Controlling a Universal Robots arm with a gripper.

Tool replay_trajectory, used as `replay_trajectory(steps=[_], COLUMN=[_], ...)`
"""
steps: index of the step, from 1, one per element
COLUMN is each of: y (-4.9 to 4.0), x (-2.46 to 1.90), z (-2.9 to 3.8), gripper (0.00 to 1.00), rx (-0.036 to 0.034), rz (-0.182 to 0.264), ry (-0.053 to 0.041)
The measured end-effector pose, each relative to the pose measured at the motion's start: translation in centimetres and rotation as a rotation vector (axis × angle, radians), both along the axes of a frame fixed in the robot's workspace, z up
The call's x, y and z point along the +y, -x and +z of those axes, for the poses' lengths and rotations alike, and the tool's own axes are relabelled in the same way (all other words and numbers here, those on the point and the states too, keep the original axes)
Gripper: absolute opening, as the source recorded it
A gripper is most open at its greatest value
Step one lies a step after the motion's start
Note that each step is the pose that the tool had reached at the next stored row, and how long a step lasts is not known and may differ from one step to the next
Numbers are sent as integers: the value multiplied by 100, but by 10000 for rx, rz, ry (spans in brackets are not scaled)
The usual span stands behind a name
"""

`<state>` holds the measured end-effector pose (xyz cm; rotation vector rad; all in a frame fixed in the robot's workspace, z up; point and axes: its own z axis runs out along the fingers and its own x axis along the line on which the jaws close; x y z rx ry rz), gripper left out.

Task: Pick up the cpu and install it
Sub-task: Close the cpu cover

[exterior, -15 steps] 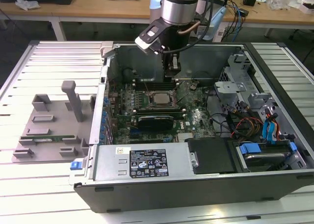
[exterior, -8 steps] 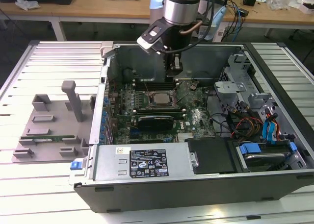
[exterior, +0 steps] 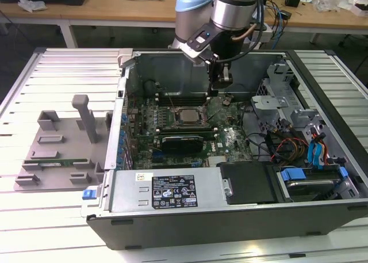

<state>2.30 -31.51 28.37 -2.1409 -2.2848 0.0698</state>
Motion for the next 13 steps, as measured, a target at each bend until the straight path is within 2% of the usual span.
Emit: replay_trajectory(steps=[6,7,8,9,13], y=[-103,-171,-319,-360,-401], x=[0,0,2,5,9], z=[0,-1,-47,-89,-210], gripper=[11,11,11,11,11], rx=[3,5,26,38,64], rz=[-1,1,-1,2,0], ry=[0,0,1,3,2])
